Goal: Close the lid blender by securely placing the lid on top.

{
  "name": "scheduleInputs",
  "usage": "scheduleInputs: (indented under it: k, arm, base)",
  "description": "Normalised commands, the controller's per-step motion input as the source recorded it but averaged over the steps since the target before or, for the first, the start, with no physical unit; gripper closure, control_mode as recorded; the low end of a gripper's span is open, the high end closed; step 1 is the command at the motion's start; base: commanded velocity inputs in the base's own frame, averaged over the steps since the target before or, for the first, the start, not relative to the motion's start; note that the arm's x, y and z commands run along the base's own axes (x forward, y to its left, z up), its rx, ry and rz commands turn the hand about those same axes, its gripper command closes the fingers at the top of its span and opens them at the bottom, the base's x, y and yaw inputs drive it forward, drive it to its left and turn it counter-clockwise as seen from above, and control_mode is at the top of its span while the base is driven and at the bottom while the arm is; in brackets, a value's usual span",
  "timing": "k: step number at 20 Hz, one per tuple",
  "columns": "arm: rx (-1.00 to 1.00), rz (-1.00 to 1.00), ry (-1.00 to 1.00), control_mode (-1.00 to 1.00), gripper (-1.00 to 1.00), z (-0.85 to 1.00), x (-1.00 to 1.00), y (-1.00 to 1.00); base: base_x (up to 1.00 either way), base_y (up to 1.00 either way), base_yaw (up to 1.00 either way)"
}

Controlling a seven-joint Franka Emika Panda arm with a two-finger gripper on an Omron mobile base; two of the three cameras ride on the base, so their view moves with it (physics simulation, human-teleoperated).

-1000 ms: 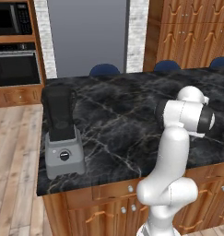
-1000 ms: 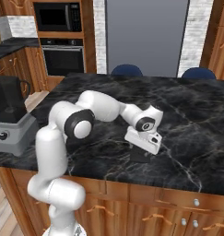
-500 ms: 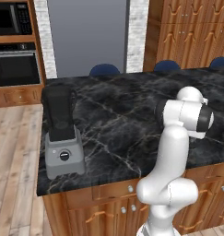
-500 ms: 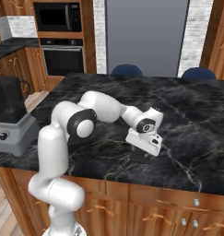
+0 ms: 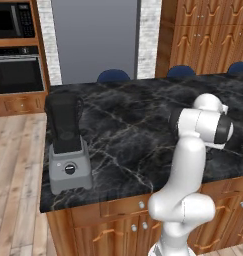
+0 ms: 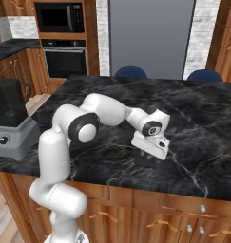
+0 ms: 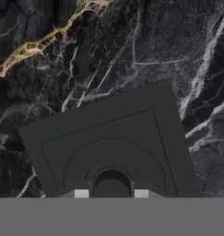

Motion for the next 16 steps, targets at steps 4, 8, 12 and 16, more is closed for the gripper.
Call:
scheduleInputs:
  k: [4, 8, 12, 16]
  arm:
    - [0.0, 0.0, -0.14, -1.0, 1.0, 0.63, -0.01, 0.04]
    - [-0.05, 0.0, -0.32, -1.0, 1.0, 0.48, -0.37, 0.38]
    - [-0.07, 0.0, -0.46, -1.0, 1.0, 0.57, -0.71, 0.35]
    - [-0.06, 0.0, -0.32, -1.0, 1.0, 1.0, -0.21, 0.58]
  base:
    - [0.0, 0.0, 0.0]
    - [0.0, 0.0, 0.0]
    - [0.0, 0.0, 0.0]
    - [0.0, 0.0, 0.0]
